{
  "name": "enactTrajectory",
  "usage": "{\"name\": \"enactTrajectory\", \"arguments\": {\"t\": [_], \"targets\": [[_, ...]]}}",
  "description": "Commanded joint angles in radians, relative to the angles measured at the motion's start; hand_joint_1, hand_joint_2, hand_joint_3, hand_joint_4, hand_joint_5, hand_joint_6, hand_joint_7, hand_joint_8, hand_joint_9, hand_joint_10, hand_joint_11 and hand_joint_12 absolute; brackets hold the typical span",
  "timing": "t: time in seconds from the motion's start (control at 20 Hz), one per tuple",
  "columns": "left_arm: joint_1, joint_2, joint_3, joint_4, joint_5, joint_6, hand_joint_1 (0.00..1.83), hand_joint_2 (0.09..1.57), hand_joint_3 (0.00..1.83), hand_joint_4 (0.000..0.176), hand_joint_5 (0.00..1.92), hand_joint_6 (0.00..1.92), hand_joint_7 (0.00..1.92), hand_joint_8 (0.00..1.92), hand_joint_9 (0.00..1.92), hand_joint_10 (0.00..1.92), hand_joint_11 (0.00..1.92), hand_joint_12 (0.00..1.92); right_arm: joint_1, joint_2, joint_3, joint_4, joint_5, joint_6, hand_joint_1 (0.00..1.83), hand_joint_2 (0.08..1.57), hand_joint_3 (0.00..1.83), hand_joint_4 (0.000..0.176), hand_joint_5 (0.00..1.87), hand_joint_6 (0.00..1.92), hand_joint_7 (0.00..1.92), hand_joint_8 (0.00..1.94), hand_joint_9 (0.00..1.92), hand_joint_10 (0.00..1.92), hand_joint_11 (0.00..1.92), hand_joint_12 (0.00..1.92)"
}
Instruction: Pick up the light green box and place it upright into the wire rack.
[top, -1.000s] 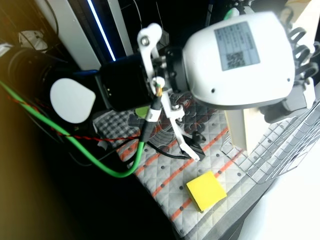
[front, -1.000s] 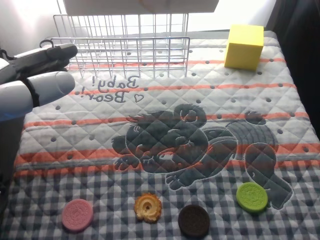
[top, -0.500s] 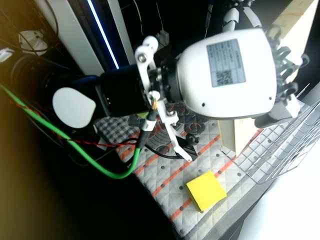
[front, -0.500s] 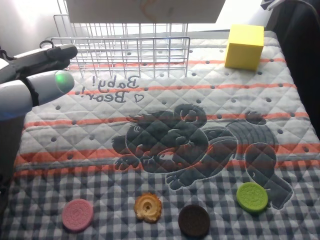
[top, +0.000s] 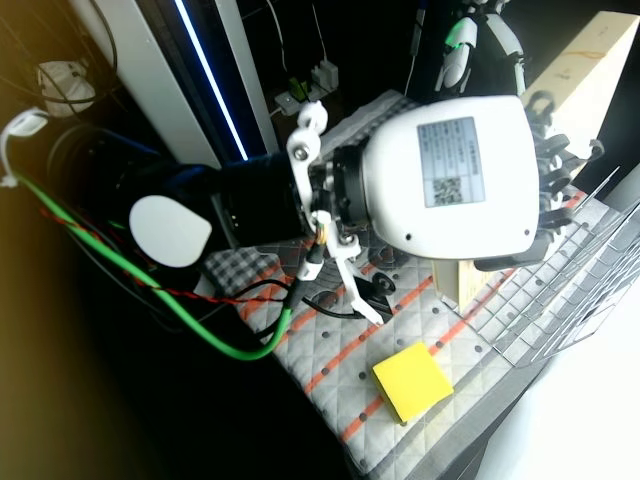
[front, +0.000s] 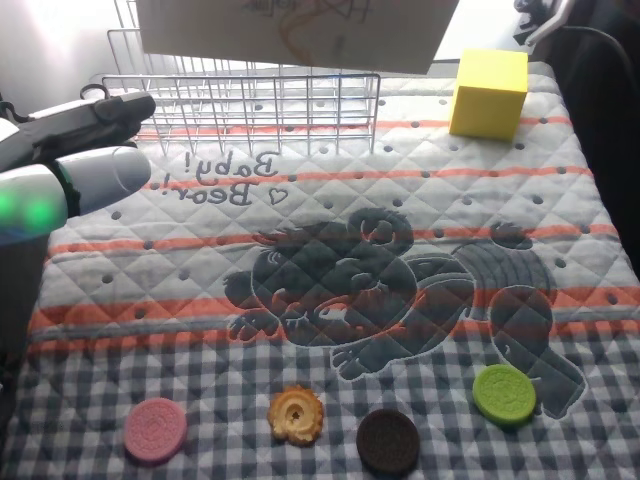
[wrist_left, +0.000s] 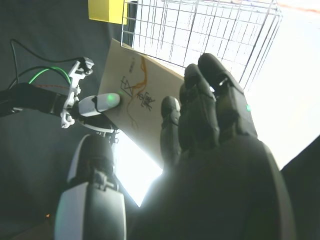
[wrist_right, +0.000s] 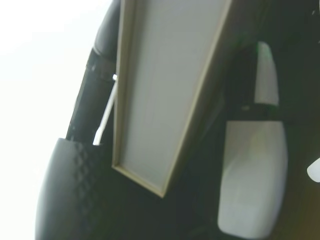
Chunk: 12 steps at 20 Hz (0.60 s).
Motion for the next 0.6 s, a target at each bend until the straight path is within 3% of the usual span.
{"name": "enactTrajectory", "arguments": {"t": [0.0, 0.05, 0.2, 0.25, 0.35, 0.4, 0.45, 0.55], "targets": [[-0.009, -0.004, 0.000, 0.000, -0.119, -0.016, 0.39, 1.13, 0.00, 0.071, 0.33, 0.00, 0.26, 0.00, 0.40, 0.01, 0.12, 0.92, 0.006, 0.006, 0.008, 0.050, 0.106, 0.007, 1.14, 1.18, 0.00, 0.000, 0.86, 1.15, 1.40, 0.24, 1.43, 0.53, 1.30, 1.06], [-0.007, -0.004, 0.000, 0.000, -0.120, -0.019, 0.39, 1.13, 0.00, 0.069, 0.33, 0.00, 0.26, 0.00, 0.39, 0.00, 0.12, 0.92, 0.000, 0.003, 0.015, 0.057, 0.106, 0.007, 1.13, 1.19, 0.00, 0.000, 0.85, 1.17, 1.38, 0.23, 1.40, 0.54, 1.26, 1.10], [-0.002, -0.004, 0.000, 0.000, -0.124, -0.026, 0.39, 1.12, 0.00, 0.093, 0.32, 0.00, 0.25, 0.00, 0.36, 0.00, 0.07, 0.91, -0.015, -0.004, 0.030, 0.079, 0.106, 0.007, 1.13, 1.20, 0.00, 0.000, 0.82, 1.21, 1.36, 0.40, 1.34, 0.78, 1.15, 1.29], [-0.002, -0.004, 0.000, 0.000, -0.126, -0.028, 0.38, 1.12, 0.00, 0.087, 0.33, 0.00, 0.26, 0.00, 0.37, 0.01, 0.08, 0.91, -0.020, -0.007, 0.035, 0.086, 0.106, 0.007, 1.13, 1.19, 0.00, 0.000, 0.84, 1.18, 1.35, 0.42, 1.35, 0.77, 1.16, 1.26], [-0.002, -0.004, 0.000, 0.000, -0.130, -0.031, 0.39, 1.12, 0.00, 0.097, 0.32, 0.00, 0.26, 0.00, 0.37, 0.00, 0.08, 0.91, -0.035, -0.017, 0.048, 0.105, 0.106, 0.007, 1.14, 1.18, 0.00, 0.000, 0.86, 1.15, 1.33, 0.42, 1.37, 0.76, 1.21, 1.25], [-0.002, -0.004, 0.000, 0.000, -0.131, -0.031, 0.40, 1.12, 0.00, 0.093, 0.32, 0.00, 0.25, 0.00, 0.36, 0.00, 0.06, 0.90, -0.042, -0.024, 0.057, 0.112, 0.106, 0.007, 1.13, 1.18, 0.00, 0.000, 0.85, 1.16, 1.33, 0.42, 1.36, 0.77, 1.20, 1.25], [-0.002, -0.004, 0.000, 0.000, -0.132, -0.032, 0.38, 1.12, 0.00, 0.104, 0.31, 0.00, 0.24, 0.00, 0.34, 0.00, 0.05, 0.90, -0.050, -0.029, 0.064, 0.117, 0.105, 0.007, 1.13, 1.18, 0.00, 0.000, 0.85, 1.16, 1.33, 0.42, 1.36, 0.77, 1.20, 1.25], [-0.001, -0.004, -0.001, 0.000, -0.134, -0.035, 0.39, 1.12, 0.00, 0.105, 0.30, 0.00, 0.24, 0.00, 0.36, 0.00, 0.07, 0.90, -0.061, -0.041, 0.079, 0.119, 0.093, 0.007, 1.13, 1.19, 0.00, 0.000, 0.83, 1.19, 1.32, 0.39, 1.35, 0.73, 1.23, 1.19]]}}
